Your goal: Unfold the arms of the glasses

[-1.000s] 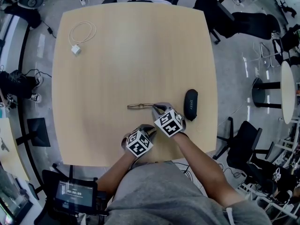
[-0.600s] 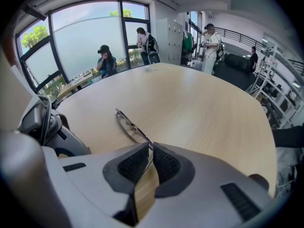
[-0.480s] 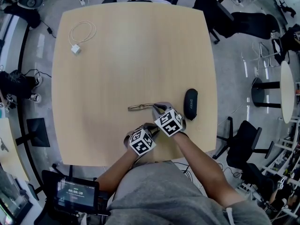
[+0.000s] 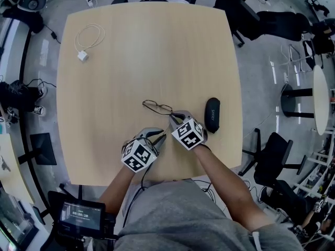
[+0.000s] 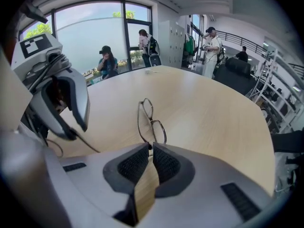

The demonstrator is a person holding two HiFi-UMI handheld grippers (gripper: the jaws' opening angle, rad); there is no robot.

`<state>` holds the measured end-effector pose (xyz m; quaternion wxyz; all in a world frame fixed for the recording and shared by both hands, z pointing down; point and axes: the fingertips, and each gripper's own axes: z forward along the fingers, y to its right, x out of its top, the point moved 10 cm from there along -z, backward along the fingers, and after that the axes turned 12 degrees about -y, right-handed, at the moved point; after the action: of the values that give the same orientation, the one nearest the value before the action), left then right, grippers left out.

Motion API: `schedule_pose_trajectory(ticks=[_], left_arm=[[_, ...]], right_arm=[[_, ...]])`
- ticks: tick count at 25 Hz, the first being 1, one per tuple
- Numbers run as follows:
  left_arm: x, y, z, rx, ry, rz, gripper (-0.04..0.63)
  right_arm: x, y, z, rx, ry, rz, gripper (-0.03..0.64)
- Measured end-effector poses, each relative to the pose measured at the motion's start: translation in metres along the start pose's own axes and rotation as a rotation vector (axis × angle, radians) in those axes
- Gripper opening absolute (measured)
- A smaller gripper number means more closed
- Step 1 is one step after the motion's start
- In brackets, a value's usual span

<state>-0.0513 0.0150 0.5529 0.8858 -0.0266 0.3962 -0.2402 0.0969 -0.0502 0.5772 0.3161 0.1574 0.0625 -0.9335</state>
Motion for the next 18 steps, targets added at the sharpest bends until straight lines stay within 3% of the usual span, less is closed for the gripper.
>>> schedule_pose_trajectory(ticks=[4, 8, 14, 18], left_arm=[[-0.005, -0.015, 0.002, -0.012, -0.032, -0.026, 0.051], [-0.007, -0.001, 0.022, -0.061, -0.087, 0.009, 0.049], [-0.008, 0.018, 0.049, -0.100, -0.118, -0.020, 0.049], [-0.012, 0.024, 0.052, -0.078, -0.115, -0.025, 0.049]], right_arm=[[-0.003, 0.005, 0.001, 0.006, -0.004, -0.006, 0.034], [-0.005, 0.007, 0.001, 0.012, -0.008, -0.006, 0.032], [-0.007, -0.001, 0.004, 0.043, -0.029, -0.034, 0.028], [-0.009, -0.007, 0.006, 0.043, -0.040, -0.061, 0.026]])
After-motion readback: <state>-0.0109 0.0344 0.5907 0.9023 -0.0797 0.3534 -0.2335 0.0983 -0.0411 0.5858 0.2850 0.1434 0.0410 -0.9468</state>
